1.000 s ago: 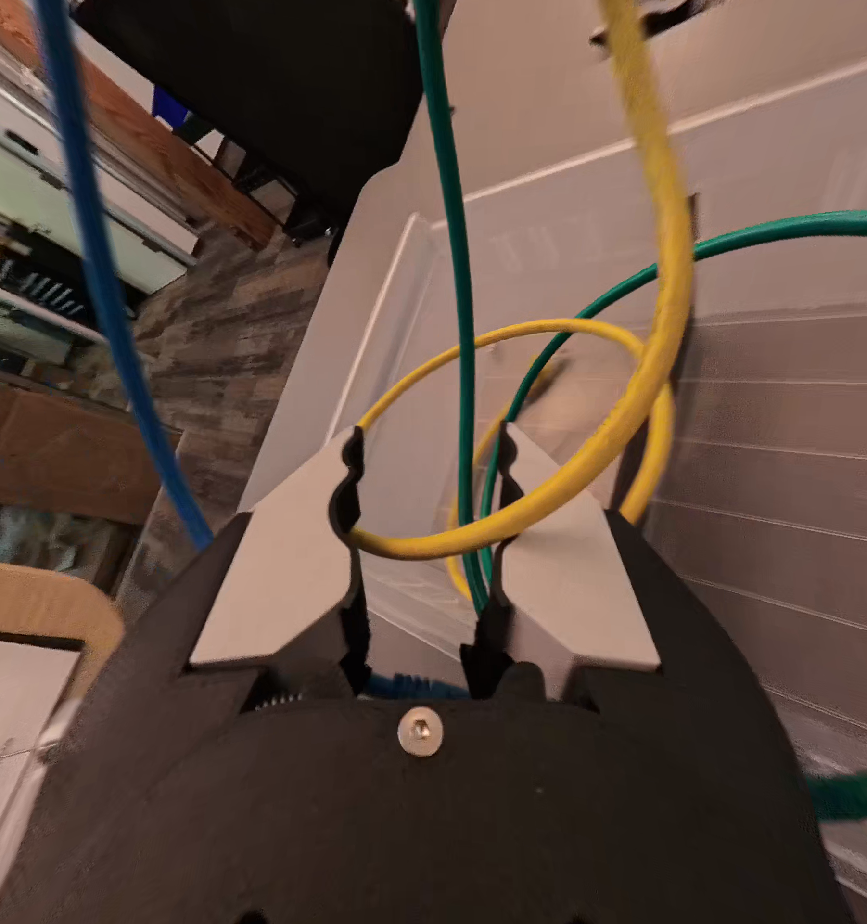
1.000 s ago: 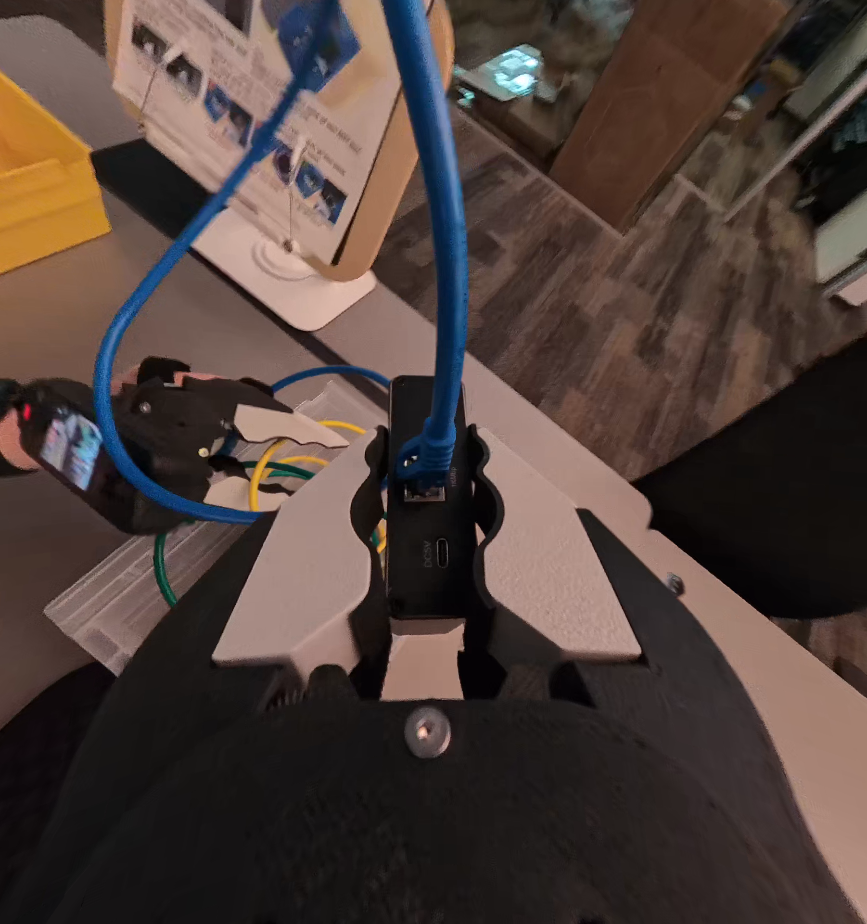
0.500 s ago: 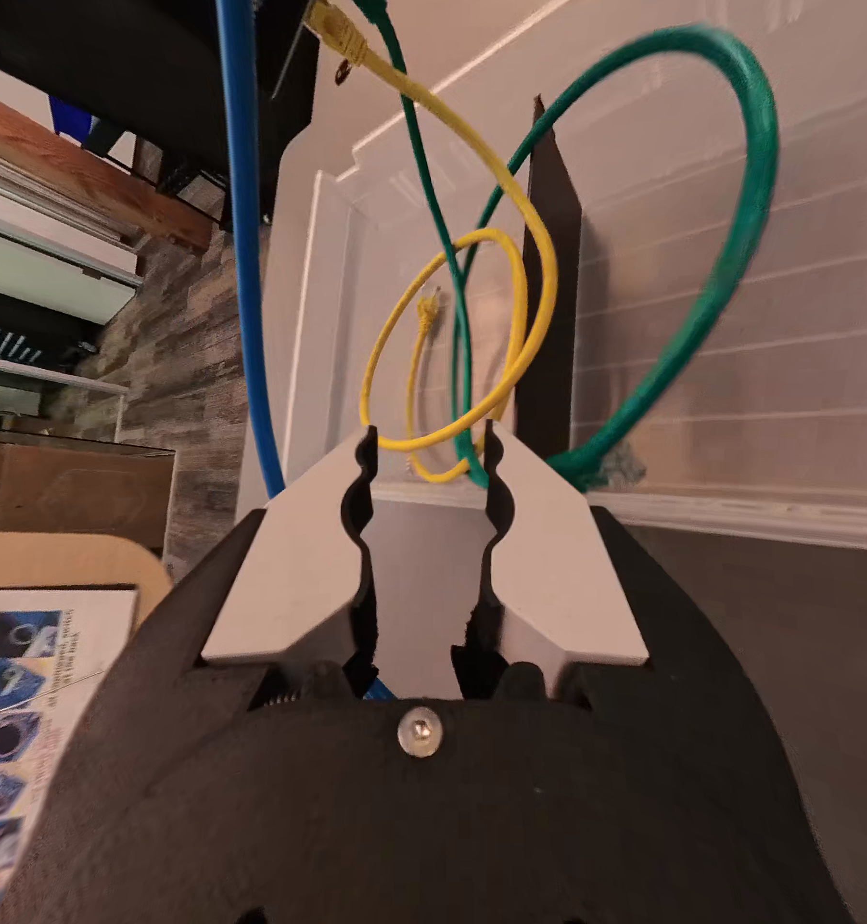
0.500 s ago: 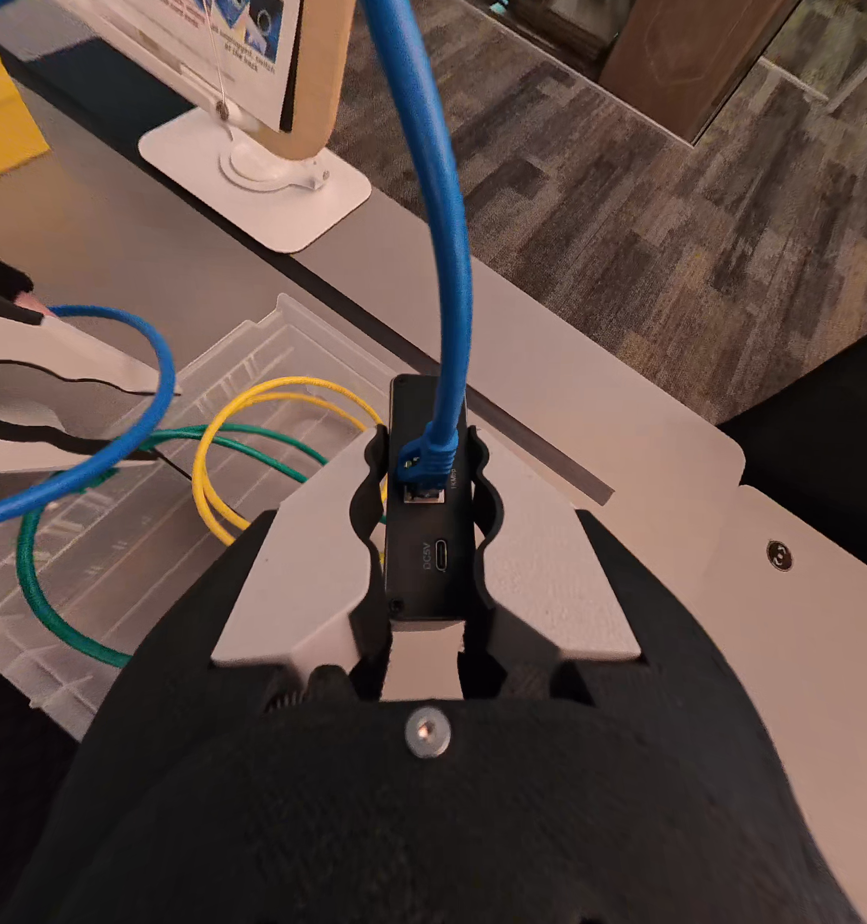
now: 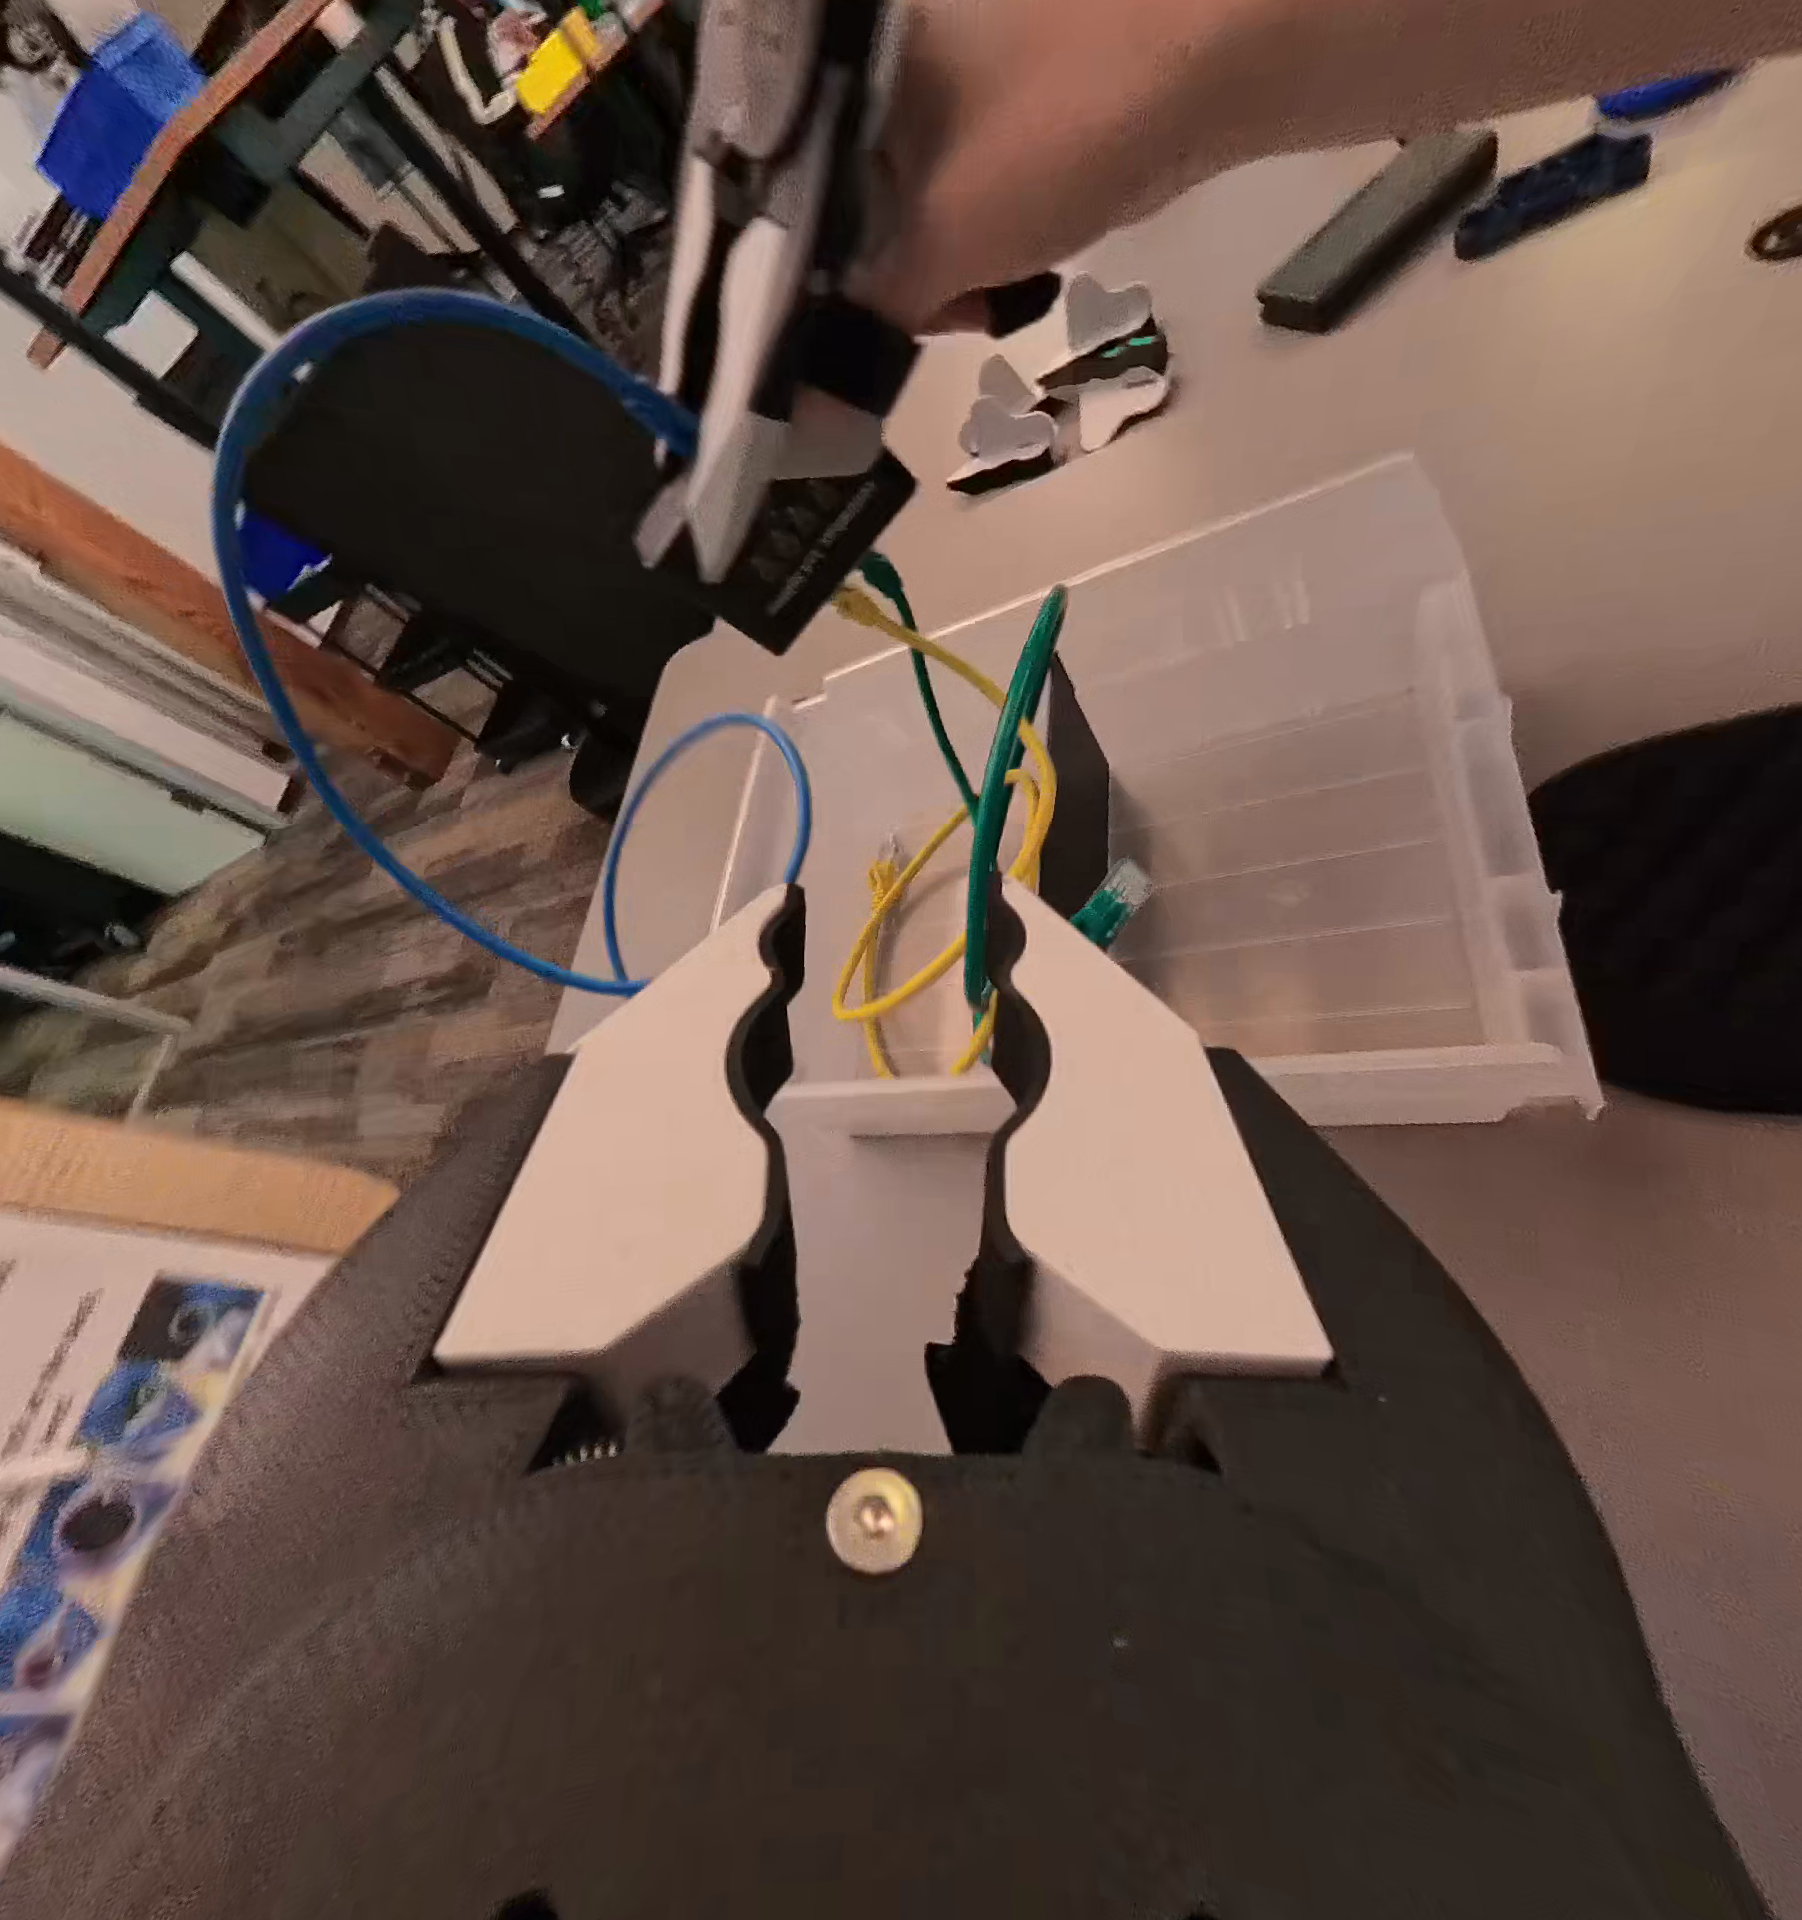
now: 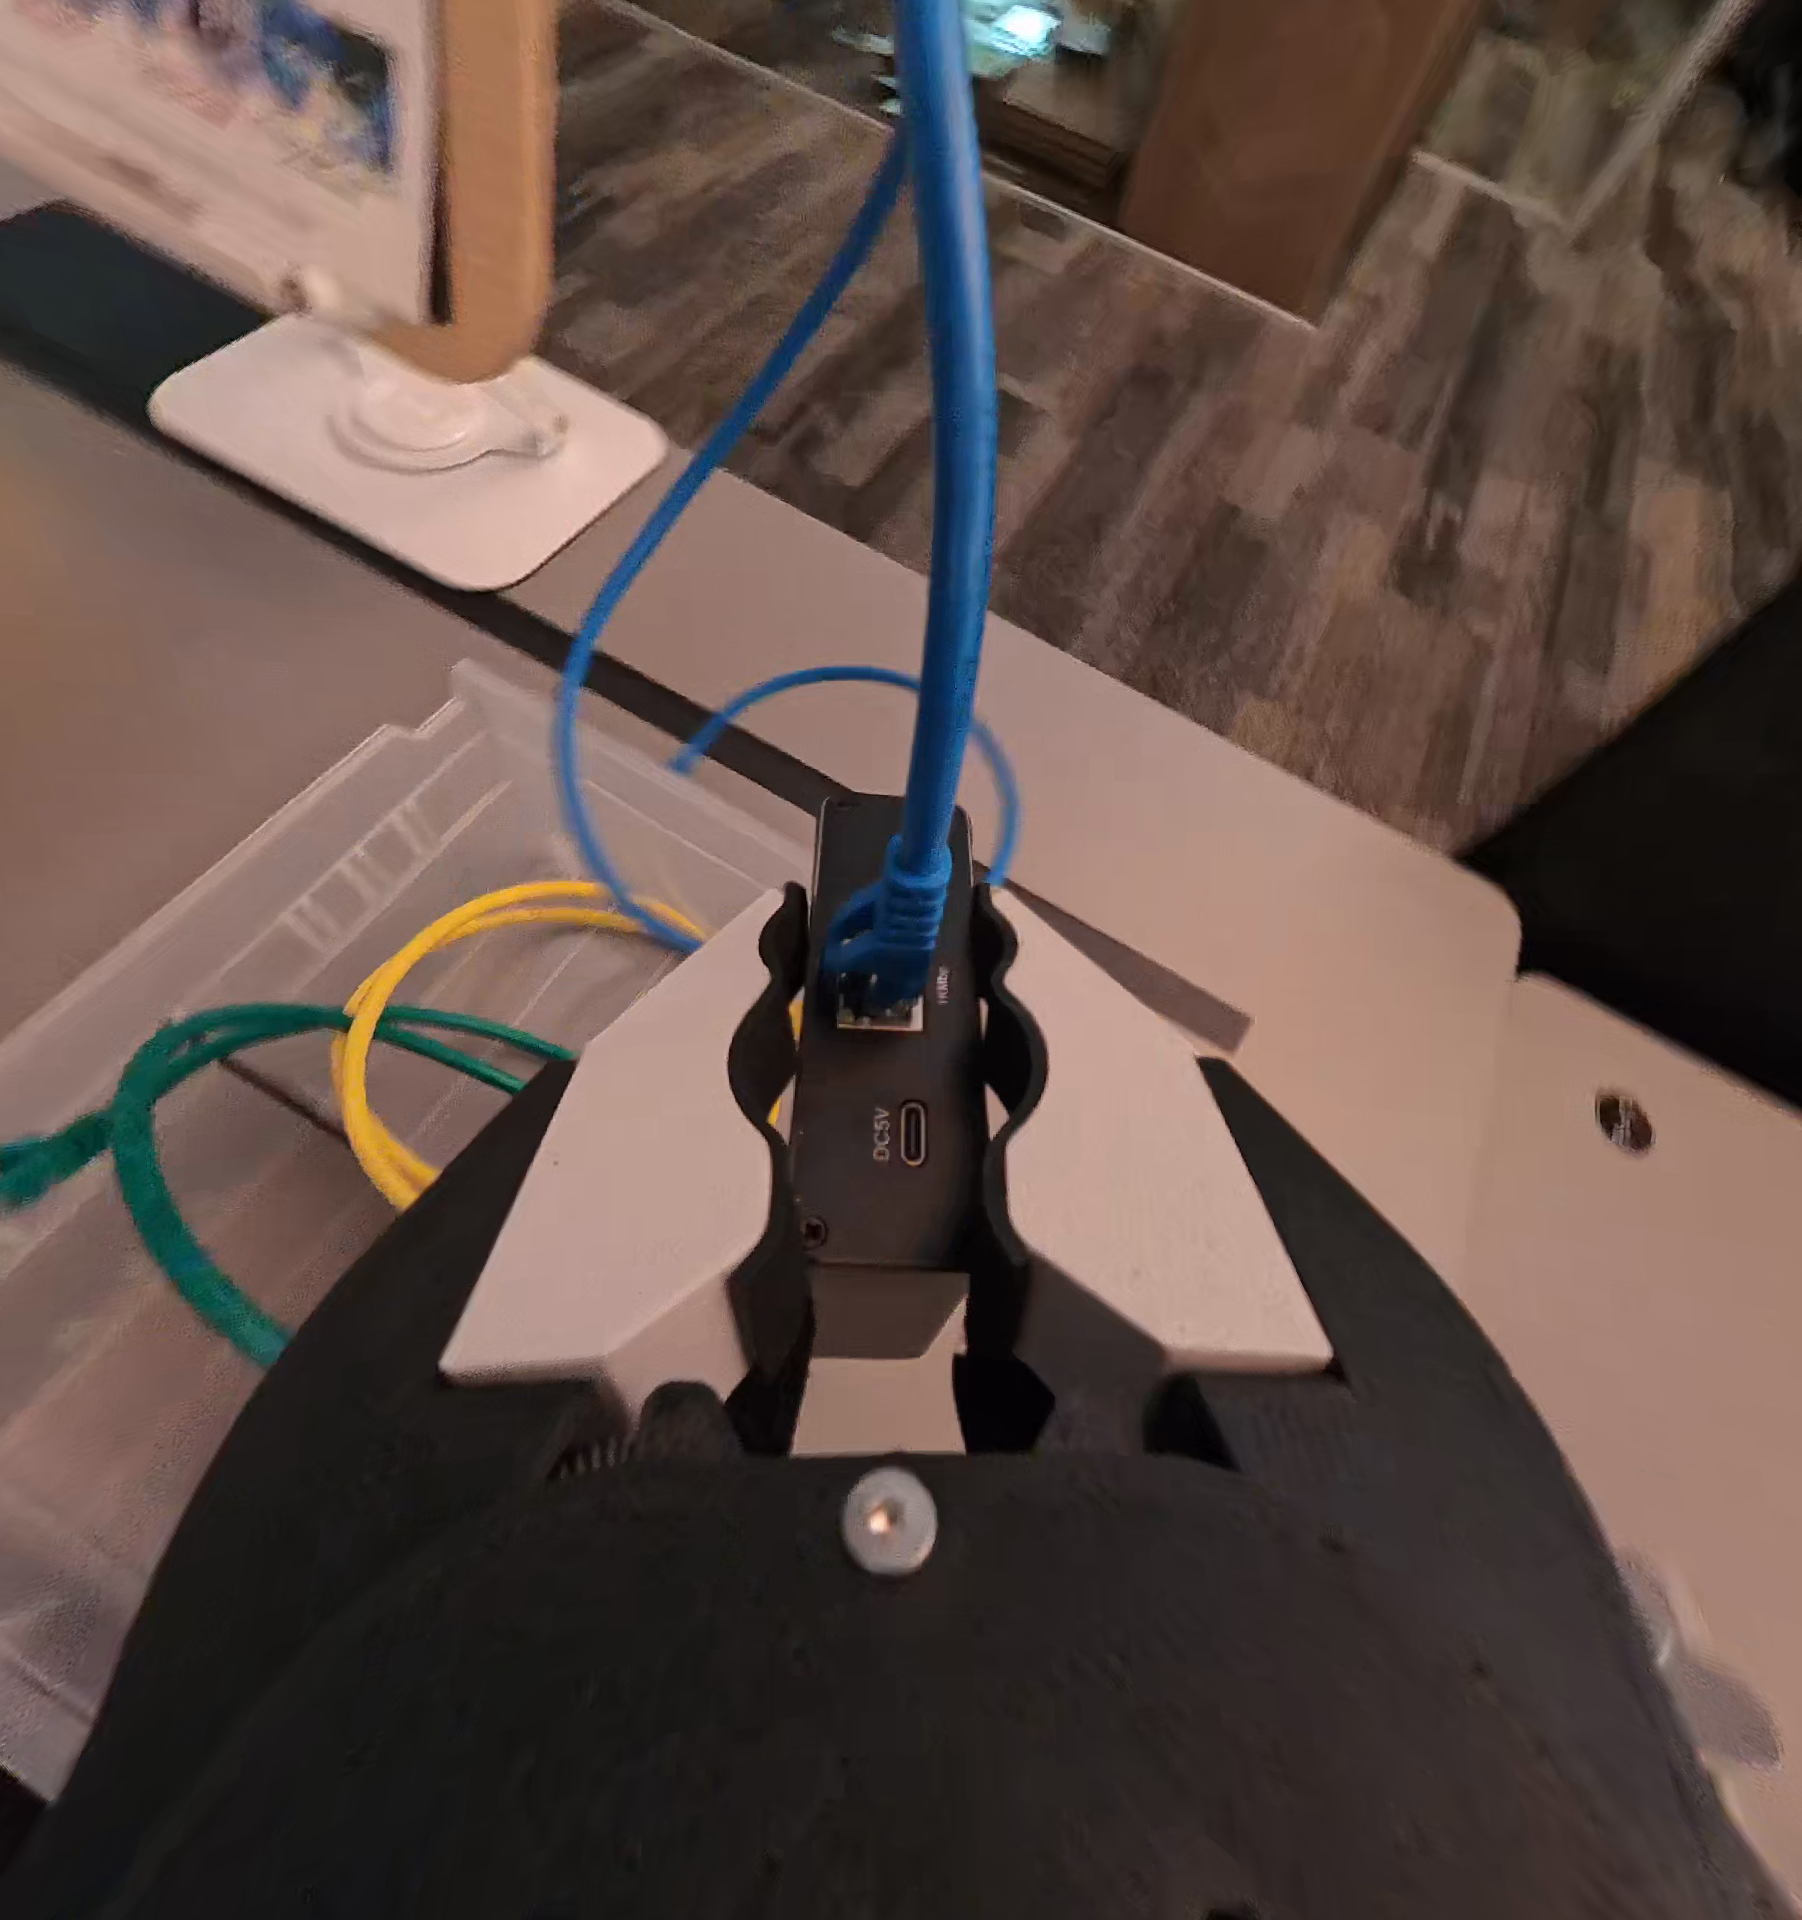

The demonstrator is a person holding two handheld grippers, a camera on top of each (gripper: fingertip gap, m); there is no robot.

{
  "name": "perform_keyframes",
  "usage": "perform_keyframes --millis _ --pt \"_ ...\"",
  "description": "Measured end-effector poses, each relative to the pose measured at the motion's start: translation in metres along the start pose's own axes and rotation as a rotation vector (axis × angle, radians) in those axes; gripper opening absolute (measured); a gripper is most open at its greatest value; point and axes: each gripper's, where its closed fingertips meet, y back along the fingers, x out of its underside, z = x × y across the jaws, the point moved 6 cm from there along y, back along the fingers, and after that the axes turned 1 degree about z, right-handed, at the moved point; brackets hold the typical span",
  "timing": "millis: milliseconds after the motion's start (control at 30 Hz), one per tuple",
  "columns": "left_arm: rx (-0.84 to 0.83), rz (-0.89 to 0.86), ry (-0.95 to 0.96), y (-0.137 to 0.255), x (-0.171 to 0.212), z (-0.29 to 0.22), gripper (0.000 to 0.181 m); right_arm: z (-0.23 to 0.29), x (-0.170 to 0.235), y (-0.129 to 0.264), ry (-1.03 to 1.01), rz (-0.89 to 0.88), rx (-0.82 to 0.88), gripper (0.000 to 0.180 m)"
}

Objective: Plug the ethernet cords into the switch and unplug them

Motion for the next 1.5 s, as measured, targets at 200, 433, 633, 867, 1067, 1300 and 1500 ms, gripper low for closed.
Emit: perform_keyframes --millis 200,433,633,867,1067,1300,1500 --pt "-0.124 -0.039 0.066 0.041 0.007 -0.001 0.033 0.023 0.013 -0.015 0.268 0.092 -0.072 0.031" --pt "-0.134 -0.115 0.207 0.071 0.008 0.009 0.036 0.051 0.013 -0.053 0.398 0.149 -0.054 0.032" --pt "-0.169 -0.078 0.208 0.095 0.017 0.012 0.039 0.095 0.021 -0.074 0.689 0.167 0.002 0.032" --pt "-0.131 -0.170 0.285 0.120 0.011 0.014 0.040 0.107 0.024 -0.054 0.722 0.223 0.084 0.043" --pt "-0.115 -0.187 0.296 0.129 0.012 0.015 0.041 0.076 0.025 -0.026 0.656 0.314 0.235 0.050" --pt "-0.101 -0.200 0.319 0.133 0.013 0.017 0.042 0.048 0.038 -0.005 0.502 0.316 0.243 0.056" --pt "-0.095 -0.178 0.331 0.126 0.019 0.020 0.042 0.024 0.037 -0.010 0.313 0.248 0.188 0.057"
